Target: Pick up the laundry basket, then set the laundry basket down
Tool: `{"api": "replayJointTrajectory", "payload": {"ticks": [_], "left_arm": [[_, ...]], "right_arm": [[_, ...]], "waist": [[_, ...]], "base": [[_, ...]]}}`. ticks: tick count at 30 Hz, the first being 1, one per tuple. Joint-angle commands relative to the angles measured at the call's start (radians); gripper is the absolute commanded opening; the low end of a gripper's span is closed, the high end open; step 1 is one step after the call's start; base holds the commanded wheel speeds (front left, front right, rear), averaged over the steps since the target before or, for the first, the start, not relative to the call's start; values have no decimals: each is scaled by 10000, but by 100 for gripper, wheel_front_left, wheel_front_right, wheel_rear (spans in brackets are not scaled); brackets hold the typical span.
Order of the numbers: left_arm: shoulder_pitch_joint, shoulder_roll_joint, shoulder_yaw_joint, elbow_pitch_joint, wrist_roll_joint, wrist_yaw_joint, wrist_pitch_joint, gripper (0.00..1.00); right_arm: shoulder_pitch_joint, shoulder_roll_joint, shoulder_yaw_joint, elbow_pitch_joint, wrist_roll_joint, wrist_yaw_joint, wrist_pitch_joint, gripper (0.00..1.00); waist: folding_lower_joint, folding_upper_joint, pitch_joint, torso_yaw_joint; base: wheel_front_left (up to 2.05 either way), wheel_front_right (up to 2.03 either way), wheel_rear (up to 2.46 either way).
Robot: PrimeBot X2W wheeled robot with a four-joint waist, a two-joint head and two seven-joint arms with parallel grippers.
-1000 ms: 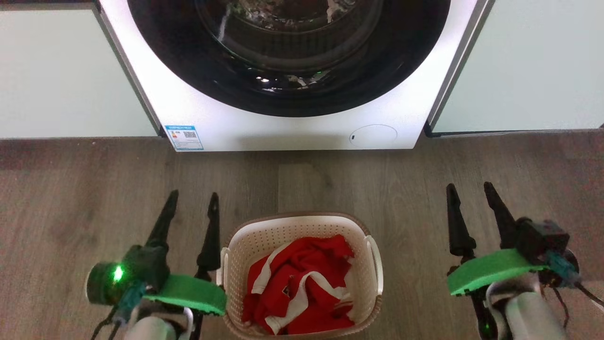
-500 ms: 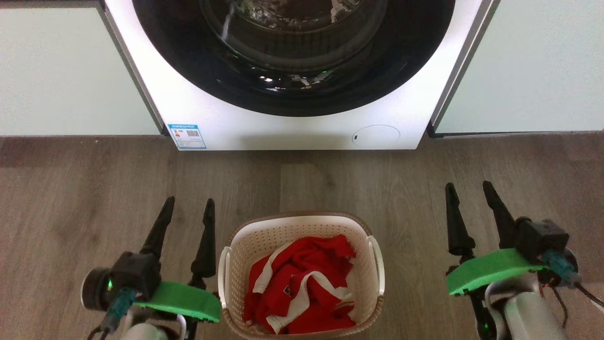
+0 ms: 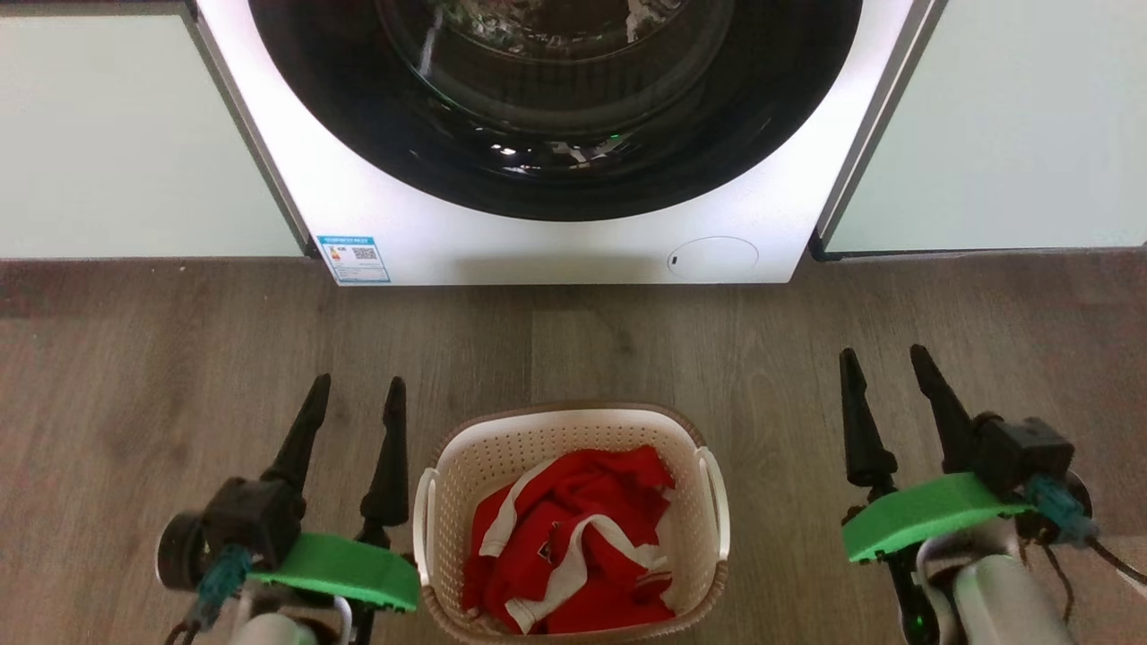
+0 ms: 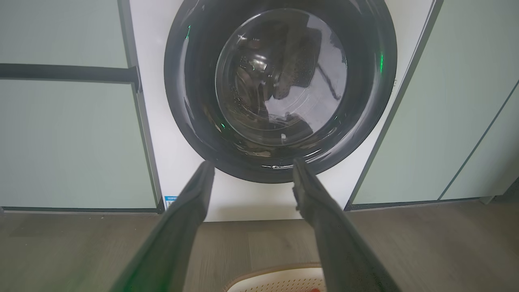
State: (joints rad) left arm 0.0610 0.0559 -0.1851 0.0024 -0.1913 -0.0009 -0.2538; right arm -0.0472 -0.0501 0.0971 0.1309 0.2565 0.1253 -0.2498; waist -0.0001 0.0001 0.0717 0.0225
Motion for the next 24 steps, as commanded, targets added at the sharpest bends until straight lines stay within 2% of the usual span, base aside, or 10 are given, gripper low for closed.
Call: {"api": "replayJointTrajectory", "payload": {"ticks": [1,9,10,13,24], "left_arm": [[-306,-56,305,-296,-67,-37,-80,100],[-283,-56,392,-385,-347,-169,-80,100],[2,2,17,28,-315,-167,2,0],[89,9,-13,468,-341,-168,38,0],[-40,92,140,594,-1667,-245,263,0]], "right_arm": [[-94,-1,243,-292,64,54,-120,100],[-79,-1,325,-231,-51,54,-120,100],[4,4,77,88,-5,0,4,0],[107,13,89,502,34,0,21,0],[56,-74,6,542,1326,5,250,0]], "waist": [[1,-1,-10,3],[1,-1,-2,-22],[1,-1,-4,-23],[1,-1,-5,-24],[1,-1,-66,-42]], "base": [[0,0,0],[0,0,0],[0,0,0],[0,0,0],[0,0,0]]}}
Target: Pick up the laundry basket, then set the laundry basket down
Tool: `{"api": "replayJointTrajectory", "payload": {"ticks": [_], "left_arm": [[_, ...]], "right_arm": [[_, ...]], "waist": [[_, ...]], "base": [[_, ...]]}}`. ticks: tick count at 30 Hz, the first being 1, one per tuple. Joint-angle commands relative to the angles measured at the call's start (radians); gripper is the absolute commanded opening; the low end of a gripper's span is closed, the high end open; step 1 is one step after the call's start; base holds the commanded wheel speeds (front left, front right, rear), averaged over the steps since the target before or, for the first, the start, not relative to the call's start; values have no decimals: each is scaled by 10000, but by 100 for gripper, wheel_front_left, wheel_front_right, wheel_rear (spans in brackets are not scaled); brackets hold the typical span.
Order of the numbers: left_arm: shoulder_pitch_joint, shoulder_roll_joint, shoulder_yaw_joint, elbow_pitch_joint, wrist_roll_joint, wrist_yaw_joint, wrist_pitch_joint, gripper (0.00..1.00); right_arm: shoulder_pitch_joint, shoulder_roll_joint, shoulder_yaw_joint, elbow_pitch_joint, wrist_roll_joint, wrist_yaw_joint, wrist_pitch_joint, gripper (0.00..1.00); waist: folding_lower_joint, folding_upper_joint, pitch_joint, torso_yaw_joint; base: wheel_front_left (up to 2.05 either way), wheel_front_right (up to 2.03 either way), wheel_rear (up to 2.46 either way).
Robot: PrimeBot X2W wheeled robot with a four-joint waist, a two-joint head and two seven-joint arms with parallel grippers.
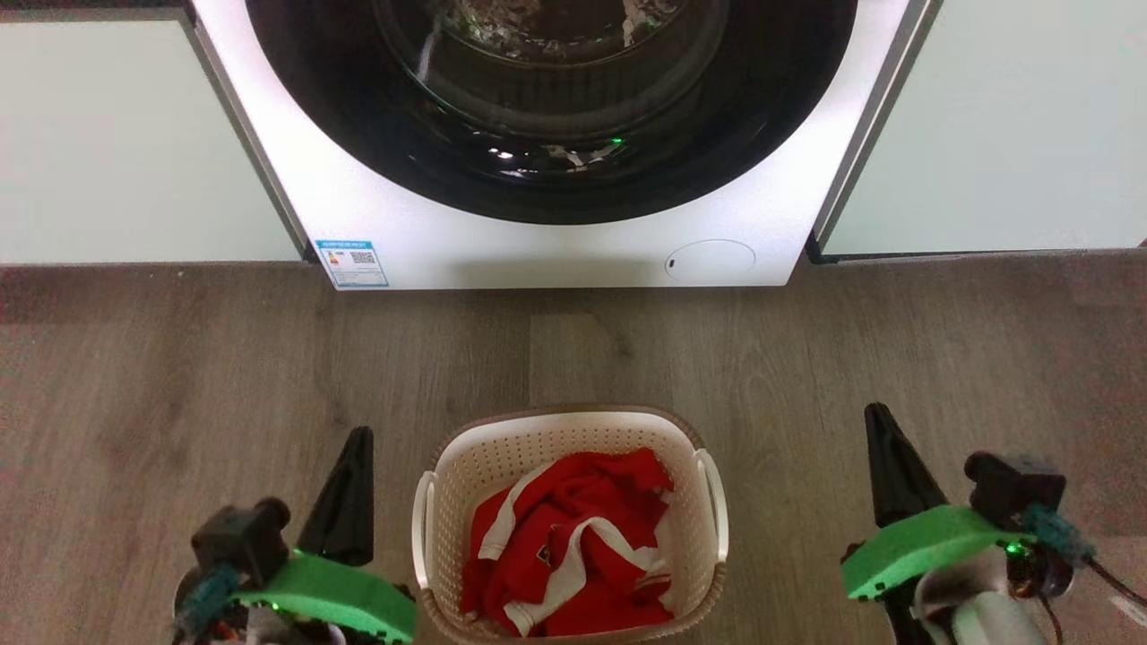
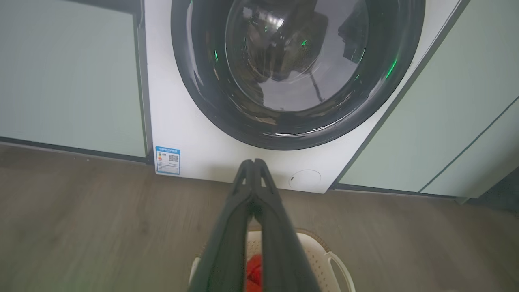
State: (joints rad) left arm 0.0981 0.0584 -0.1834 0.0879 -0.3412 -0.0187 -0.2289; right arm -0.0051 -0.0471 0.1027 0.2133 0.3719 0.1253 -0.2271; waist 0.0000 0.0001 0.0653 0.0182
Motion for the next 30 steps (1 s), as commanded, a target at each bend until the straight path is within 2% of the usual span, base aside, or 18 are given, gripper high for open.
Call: {"api": "replayJointTrajectory", "payload": {"ticks": [1,30], "left_arm": [[-428,74,137,-239,-287,-78,36,0],[-848,210,597,250,-3567,-353,686,0]], "right_arm": [[-373,-112,-57,-275,288,5,45,0],[-527,-248,-365,-136,3470,17,705,0]], "waist": [[0,-1,-8,-1],[0,-1,-161,-45]], "base": [[0,0,0],[0,0,0]]}}
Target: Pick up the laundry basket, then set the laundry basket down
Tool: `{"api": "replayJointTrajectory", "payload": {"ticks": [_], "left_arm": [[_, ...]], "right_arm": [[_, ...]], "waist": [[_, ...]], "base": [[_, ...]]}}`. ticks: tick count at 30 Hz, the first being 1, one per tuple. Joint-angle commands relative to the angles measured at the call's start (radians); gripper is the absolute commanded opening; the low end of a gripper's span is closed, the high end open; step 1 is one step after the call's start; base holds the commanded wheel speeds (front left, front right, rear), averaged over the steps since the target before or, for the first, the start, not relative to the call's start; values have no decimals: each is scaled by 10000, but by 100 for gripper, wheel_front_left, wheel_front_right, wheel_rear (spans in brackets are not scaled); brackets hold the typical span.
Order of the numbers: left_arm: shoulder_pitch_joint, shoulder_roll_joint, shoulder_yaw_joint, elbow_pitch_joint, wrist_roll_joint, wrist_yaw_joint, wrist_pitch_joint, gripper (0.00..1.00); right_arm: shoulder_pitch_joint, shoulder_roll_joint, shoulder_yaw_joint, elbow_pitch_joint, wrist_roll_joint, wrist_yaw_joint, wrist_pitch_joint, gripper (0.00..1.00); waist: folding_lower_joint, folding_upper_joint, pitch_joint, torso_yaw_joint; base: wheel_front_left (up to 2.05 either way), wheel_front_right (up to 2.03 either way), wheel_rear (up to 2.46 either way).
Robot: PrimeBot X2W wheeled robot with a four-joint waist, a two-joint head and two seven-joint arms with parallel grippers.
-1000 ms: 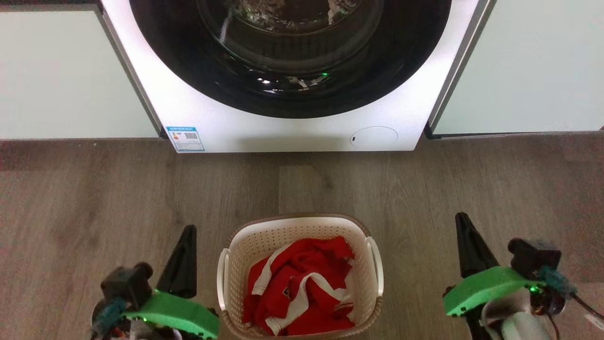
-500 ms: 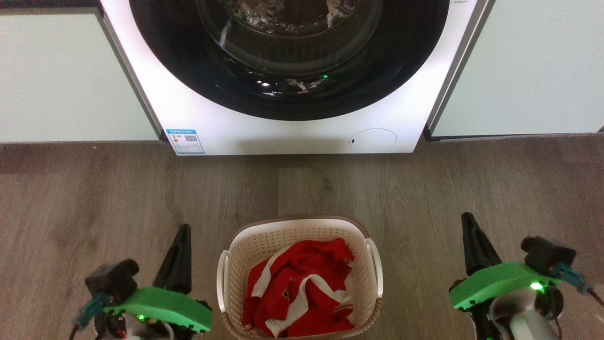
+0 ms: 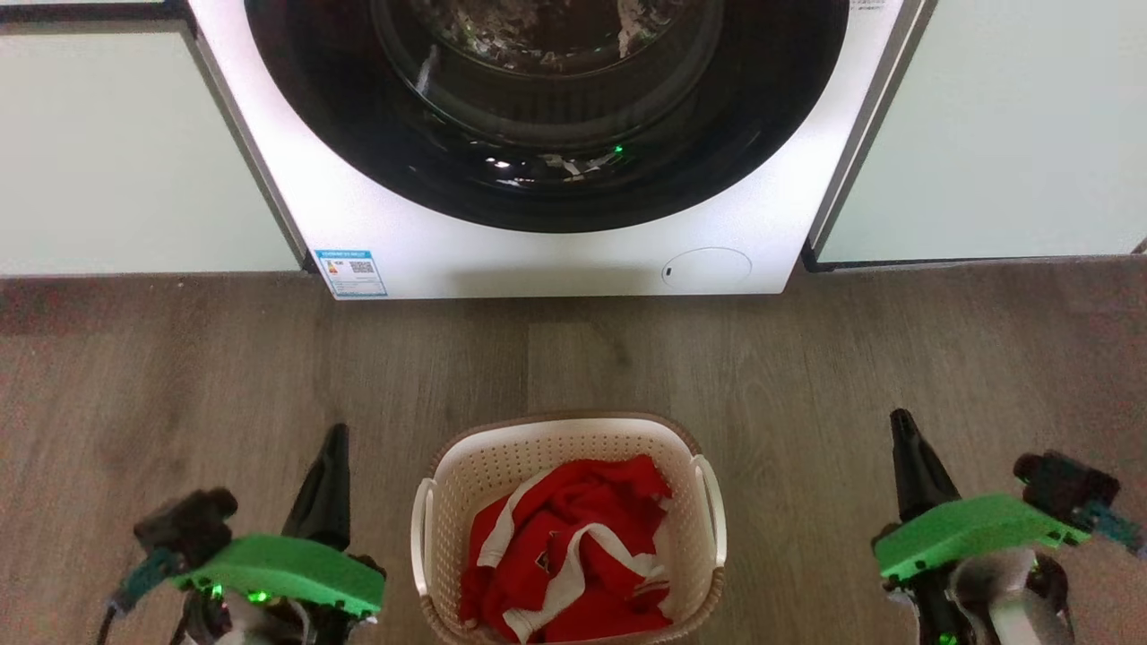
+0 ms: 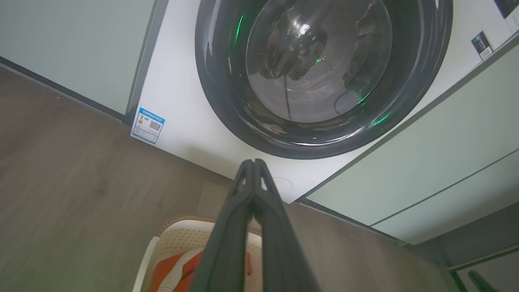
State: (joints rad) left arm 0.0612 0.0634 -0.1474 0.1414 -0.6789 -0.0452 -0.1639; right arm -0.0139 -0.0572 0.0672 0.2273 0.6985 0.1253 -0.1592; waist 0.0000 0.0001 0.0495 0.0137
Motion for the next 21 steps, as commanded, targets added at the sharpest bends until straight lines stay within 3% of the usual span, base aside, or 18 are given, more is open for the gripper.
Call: {"api": "replayJointTrajectory", "payload": {"ticks": [1,21], "left_arm": [[-505,166,275,-257,-420,-107,86,0],[-776,206,686,40,-2697,-288,611,0]], "right_arm": [[-450,-153,-37,-266,428,18,77,0],[-557,-198,-328,-169,2642,27,607,0]], "waist": [[0,-1,-13,-4],[0,-1,-122,-36]], "base": [[0,0,0],[0,0,0]]}}
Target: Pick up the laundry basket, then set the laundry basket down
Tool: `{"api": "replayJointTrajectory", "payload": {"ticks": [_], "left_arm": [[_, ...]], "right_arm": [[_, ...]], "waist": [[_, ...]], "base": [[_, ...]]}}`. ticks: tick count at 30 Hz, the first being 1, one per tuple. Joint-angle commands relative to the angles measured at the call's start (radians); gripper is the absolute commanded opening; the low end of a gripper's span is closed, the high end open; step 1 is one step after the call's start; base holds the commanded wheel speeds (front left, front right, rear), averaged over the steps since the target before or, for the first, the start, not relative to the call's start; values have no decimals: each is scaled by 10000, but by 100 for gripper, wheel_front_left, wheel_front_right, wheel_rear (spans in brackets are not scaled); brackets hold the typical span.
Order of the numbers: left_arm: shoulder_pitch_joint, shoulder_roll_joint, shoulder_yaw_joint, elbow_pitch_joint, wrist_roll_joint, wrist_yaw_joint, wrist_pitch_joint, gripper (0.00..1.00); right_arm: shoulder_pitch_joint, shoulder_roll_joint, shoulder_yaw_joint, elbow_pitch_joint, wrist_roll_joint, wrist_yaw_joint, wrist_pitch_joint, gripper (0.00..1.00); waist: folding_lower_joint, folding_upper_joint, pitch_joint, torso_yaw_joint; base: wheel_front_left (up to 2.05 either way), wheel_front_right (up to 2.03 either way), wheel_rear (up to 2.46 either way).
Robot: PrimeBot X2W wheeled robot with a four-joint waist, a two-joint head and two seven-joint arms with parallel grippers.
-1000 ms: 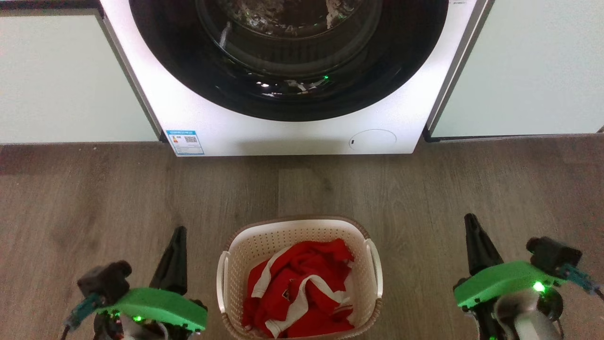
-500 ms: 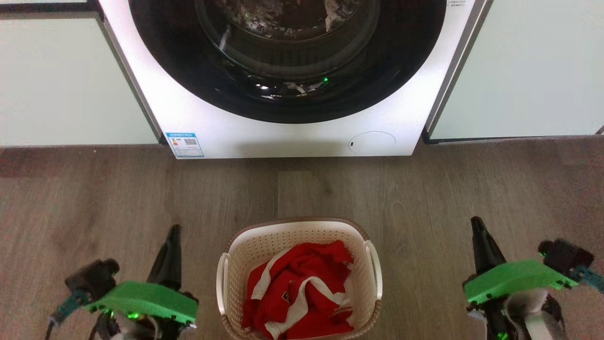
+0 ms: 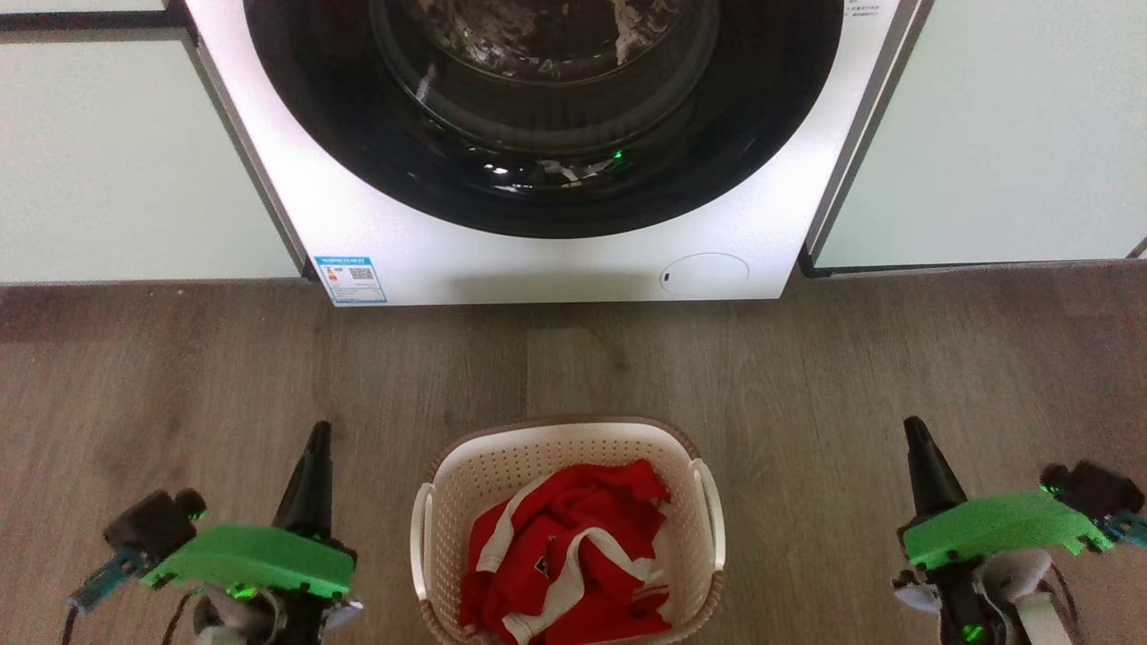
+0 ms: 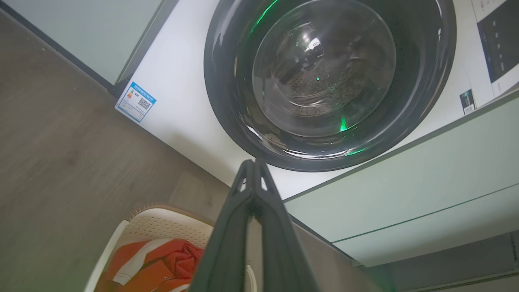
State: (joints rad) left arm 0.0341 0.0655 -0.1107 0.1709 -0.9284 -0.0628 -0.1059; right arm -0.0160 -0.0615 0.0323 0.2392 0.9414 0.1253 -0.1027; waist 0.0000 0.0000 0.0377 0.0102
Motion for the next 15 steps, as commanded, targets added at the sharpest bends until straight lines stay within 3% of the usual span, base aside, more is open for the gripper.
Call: {"api": "replayJointTrajectory", "payload": {"ticks": [1,15], "left_arm": [[-518,186,342,-240,-315,-120,59,0],[-698,194,632,-40,-1772,-238,419,0]], "right_arm": [[-541,-158,6,-283,322,27,69,0],[-612,-172,-204,-218,1740,33,429,0]], "waist": [[0,0,-9,-2],[0,0,-79,-23]], "base": [[0,0,0],[0,0,0]]}}
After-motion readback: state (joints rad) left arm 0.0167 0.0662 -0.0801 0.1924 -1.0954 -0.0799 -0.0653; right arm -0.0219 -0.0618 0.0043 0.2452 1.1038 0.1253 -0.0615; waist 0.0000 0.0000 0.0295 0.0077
